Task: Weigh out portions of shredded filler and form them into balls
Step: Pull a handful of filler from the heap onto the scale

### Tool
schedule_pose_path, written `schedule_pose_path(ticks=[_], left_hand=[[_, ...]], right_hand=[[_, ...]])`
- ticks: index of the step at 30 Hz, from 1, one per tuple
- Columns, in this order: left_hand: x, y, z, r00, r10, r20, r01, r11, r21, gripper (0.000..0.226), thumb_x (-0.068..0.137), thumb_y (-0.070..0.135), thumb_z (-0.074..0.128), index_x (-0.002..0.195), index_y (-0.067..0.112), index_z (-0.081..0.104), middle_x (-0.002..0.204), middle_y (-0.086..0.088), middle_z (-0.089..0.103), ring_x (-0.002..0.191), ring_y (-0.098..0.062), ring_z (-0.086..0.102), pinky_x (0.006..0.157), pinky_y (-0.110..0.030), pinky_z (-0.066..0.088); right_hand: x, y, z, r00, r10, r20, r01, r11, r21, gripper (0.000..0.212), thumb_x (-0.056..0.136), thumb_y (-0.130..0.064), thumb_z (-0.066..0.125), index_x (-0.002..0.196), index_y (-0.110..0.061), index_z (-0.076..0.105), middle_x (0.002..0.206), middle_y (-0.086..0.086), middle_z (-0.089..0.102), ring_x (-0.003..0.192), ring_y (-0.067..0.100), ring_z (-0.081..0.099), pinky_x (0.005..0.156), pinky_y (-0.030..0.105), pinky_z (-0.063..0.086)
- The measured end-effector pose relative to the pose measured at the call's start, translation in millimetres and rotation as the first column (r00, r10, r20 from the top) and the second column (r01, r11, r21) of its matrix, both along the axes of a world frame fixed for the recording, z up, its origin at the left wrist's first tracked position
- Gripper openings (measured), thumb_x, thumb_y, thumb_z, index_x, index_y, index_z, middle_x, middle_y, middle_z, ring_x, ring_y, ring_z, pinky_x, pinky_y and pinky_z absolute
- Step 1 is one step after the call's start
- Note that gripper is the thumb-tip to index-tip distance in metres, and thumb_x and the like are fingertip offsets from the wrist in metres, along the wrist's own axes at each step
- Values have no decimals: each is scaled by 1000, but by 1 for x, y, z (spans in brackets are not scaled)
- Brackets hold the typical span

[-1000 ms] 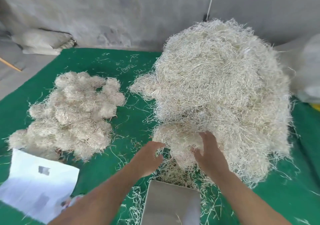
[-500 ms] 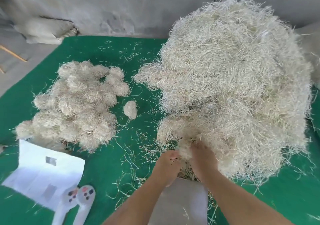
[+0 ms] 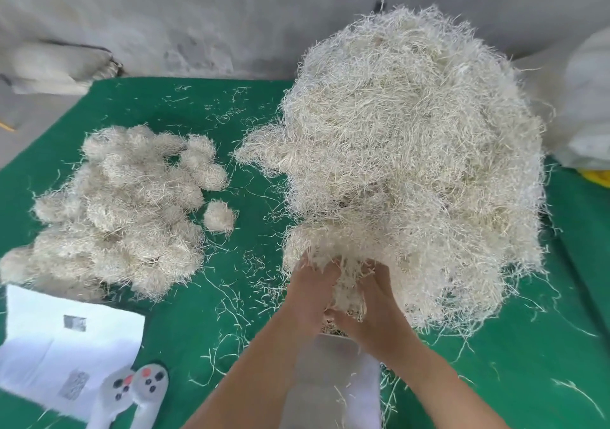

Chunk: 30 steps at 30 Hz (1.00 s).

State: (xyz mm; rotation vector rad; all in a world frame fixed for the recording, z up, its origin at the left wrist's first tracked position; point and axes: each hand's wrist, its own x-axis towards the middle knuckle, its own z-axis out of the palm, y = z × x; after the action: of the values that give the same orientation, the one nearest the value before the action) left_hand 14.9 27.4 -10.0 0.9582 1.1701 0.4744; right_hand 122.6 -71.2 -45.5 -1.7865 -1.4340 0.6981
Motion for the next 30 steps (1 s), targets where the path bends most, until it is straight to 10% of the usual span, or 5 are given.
schedule_pose_path(ticks=[7,11,16,24,30], left_hand=[[-25,-4,16,991,114,75,-114,993,-13,26,102,26,56,125,13,61,126,-13,66,122,-35,64,107,-56,50],[-57,9,27,885,132,446,-16,967,-254,61,82,42,82,128,5,67,124,-21,68,121,-40,66,101,-52,55],[-68,11,43,781,-11,624,113,986,-124,42,88,47,75,112,13,76,104,-14,73,101,-33,73,87,-47,60],[-37,-20,48,772,-633,-52,628,747,219,32,95,13,69,92,45,75,86,25,76,79,8,72,66,-10,56],[-41,-22,33,965,-241,-104,259,939,227,39,94,8,64,83,44,76,78,6,78,67,-7,74,56,-27,61]], right_hand=[[-9,-15,9,956,-84,-280,144,970,198,75,74,-55,84,133,-43,38,132,-29,43,115,6,60,94,27,54],[12,-16,8,955,-199,221,193,980,50,102,72,-61,77,157,-44,23,155,-19,26,132,10,35,107,31,35],[25,-3,6,961,-135,240,197,947,-255,23,98,-10,62,106,-30,69,102,-4,73,89,11,69,79,36,60],[11,-4,60,549,0,-836,132,987,87,36,56,-37,90,90,-30,79,89,3,75,85,25,72,75,39,61],[35,-12,59,954,-20,-300,-6,996,-84,77,87,-22,81,135,-67,40,140,-20,46,119,8,58,85,38,63]])
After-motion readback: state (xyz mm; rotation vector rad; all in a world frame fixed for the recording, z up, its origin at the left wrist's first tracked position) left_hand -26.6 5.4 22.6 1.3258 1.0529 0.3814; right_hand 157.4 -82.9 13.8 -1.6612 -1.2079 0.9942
